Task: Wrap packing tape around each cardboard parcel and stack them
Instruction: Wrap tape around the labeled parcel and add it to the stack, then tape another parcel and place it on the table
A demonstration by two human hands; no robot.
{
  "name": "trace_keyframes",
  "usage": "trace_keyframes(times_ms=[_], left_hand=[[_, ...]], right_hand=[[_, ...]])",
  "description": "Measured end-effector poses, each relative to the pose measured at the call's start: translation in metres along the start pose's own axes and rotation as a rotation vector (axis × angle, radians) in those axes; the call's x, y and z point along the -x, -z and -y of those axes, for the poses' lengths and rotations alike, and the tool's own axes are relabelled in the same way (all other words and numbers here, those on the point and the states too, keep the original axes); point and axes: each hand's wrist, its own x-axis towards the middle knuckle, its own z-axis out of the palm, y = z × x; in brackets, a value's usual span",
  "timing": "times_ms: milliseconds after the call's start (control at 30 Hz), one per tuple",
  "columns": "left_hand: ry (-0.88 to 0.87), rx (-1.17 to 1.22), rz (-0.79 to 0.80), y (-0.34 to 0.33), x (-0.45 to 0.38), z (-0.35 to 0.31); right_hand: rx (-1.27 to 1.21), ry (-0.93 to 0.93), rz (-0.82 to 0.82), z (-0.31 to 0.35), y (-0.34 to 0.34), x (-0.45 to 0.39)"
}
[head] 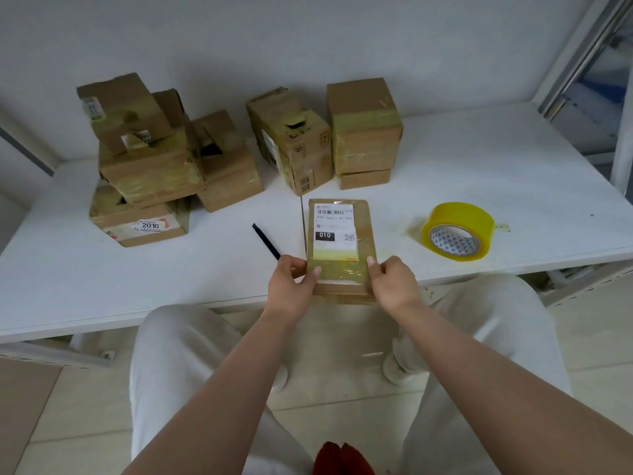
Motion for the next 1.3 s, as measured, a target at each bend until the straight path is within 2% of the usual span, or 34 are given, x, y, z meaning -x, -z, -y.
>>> trace_keyframes(times_ms=[133, 200, 333, 433, 567, 700, 900, 1133, 1200, 1300], left_hand=[[-0.114, 0.169, -0.127, 0.004, -0.004, -0.03], [-0.143, 0.255, -0.166, 0.004, -0.01, -0.051], [-0.161, 0.323, -0.153, 0.0, -0.031, -0.091], [-0.207, 0.358, -0.117, -0.007, -0.056, -0.122], [-0.235, 0.39, 0.009, -0.014, -0.095, -0.165], [-0.182, 0.23, 0.147, -0.025, -0.124, -0.181], [-0.21, 0.299, 0.132, -0.033, -0.147, -0.196], [-0.238, 0.334, 0.194, -0.039, -0.154, -0.178], [-0.233, 0.34, 0.139, -0.033, -0.15, -0.171], [-0.242, 0.262, -0.033, -0.019, -0.155, -0.16]], right_hand=[[-0.318, 0.123, -0.1, 0.019, 0.01, -0.001], [-0.397, 0.212, -0.115, 0.032, 0.015, -0.001], [-0.566, 0.338, -0.211, 0.057, 0.035, -0.012], [-0.641, 0.351, -0.353, 0.08, 0.056, -0.035], [-0.778, 0.228, -0.392, 0.108, 0.086, -0.089], [-0.624, 0.083, -0.314, 0.12, 0.106, -0.133], [-0.513, 0.116, -0.31, 0.127, 0.118, -0.165], [-0.537, 0.134, -0.269, 0.126, 0.117, -0.166], [-0.518, 0.148, -0.284, 0.128, 0.117, -0.16], [-0.357, 0.24, -0.45, 0.131, 0.111, -0.142]])
